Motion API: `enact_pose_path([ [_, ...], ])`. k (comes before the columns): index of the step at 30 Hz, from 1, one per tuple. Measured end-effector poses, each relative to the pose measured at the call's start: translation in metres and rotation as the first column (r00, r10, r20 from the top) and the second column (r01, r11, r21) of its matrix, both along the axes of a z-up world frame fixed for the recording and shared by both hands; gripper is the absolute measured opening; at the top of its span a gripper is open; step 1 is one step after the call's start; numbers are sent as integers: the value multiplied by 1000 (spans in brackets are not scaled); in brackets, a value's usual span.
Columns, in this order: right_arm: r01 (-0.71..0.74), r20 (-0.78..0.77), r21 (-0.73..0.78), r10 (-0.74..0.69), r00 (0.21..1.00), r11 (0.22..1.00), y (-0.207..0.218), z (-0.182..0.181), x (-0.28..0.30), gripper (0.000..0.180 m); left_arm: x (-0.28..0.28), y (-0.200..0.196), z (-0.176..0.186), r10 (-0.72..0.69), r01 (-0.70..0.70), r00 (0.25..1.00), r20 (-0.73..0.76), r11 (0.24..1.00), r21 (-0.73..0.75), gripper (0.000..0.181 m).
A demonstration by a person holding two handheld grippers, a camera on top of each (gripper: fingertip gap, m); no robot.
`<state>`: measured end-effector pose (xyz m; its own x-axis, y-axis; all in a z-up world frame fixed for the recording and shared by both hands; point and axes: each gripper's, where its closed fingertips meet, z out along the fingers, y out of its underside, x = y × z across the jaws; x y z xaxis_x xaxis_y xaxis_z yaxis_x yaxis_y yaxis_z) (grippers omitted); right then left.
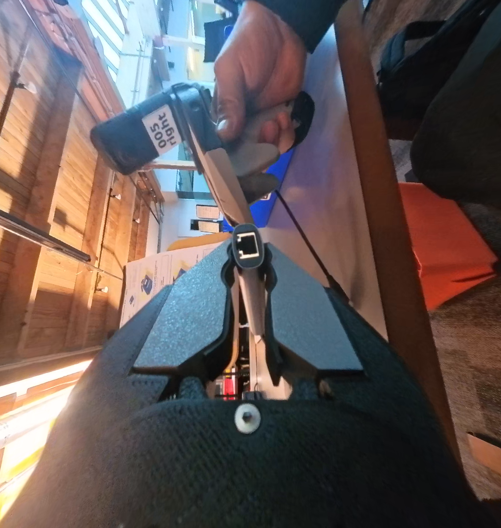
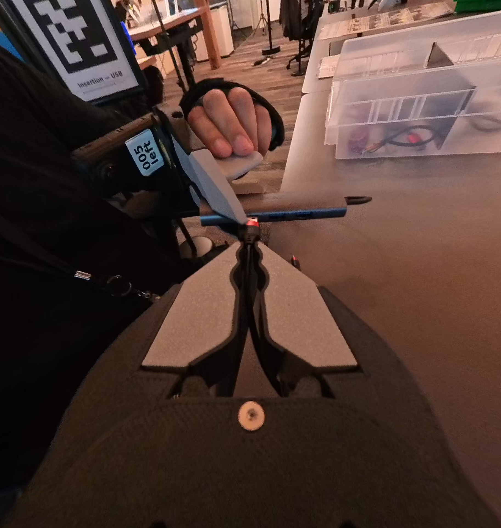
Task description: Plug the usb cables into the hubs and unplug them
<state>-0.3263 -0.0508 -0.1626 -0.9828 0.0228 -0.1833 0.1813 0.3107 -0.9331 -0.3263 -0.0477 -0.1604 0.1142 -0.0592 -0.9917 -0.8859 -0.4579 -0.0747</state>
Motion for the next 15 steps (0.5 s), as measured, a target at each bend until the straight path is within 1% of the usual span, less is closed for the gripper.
enact_pose_path([
  [4, -6, 31, 22, 5, 1000, 1000, 1, -3, 1, 2, 2, 2, -3, 5, -7, 999, -42, 999, -48, 15],
  [6, -22, 46, 5, 22, 999, 1000, 0, -2, 4, 4, 5, 3, -1, -14, 13, 1000, -13, 999, -39, 15],
  [10, -20, 75, -61, 24, 997, 998, -2, 7, 2, 5, 6, 2, 7, -15, 15, 1000, -7, 1000, 5, 15],
  [15, -8, 83, -70, 14, 996, 997, -2, 6, 0, 8, 5, 3, 6, -16, 16, 1000, -10, 1000, 14, 14],
])
